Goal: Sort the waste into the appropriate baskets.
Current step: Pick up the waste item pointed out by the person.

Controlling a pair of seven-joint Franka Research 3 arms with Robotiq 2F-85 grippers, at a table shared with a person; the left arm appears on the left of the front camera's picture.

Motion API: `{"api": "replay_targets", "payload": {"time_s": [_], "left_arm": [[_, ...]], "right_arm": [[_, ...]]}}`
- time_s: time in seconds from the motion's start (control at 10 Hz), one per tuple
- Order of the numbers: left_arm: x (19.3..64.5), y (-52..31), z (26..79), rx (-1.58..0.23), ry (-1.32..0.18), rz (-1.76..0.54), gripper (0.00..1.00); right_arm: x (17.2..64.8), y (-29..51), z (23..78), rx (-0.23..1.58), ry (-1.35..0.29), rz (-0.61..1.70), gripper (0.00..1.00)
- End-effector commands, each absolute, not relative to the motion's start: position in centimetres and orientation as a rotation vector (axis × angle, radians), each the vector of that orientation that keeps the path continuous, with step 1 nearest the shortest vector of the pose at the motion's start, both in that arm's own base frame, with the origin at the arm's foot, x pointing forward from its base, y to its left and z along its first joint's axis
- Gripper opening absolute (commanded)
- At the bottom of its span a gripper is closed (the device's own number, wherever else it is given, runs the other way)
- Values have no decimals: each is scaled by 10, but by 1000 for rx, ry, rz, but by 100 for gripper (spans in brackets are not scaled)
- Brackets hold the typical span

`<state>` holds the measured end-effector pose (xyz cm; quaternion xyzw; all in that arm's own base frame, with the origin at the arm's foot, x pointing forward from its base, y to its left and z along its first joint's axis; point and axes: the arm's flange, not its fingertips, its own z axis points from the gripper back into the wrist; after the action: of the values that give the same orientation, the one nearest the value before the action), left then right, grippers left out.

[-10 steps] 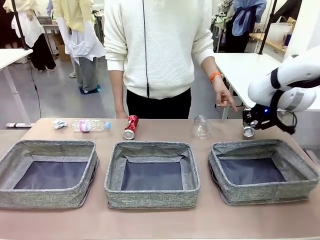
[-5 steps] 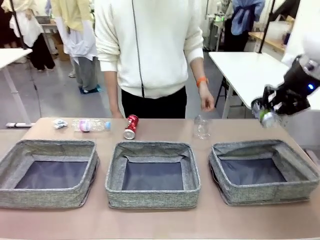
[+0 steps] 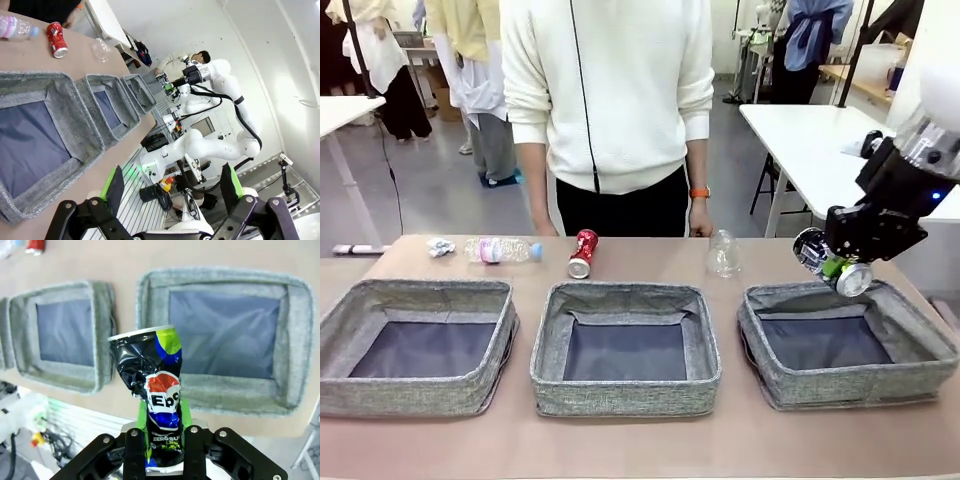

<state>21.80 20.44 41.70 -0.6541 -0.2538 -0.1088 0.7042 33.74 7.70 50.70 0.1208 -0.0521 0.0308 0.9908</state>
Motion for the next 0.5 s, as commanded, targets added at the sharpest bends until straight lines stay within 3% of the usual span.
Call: {"api": "replay_targets", "payload": {"time_s": [0.0, 0.2, 0.4], "left_arm": [[219, 203, 419, -1467, -585, -258, 100], [219, 203, 419, -1467, -585, -258, 100], [219, 203, 419, -1467, -585, -258, 100]], "right_arm": [[348, 102, 495, 247, -12, 2, 28], [358, 181, 556, 206, -183, -46, 28], [363, 267, 623, 205, -168, -312, 28]]}}
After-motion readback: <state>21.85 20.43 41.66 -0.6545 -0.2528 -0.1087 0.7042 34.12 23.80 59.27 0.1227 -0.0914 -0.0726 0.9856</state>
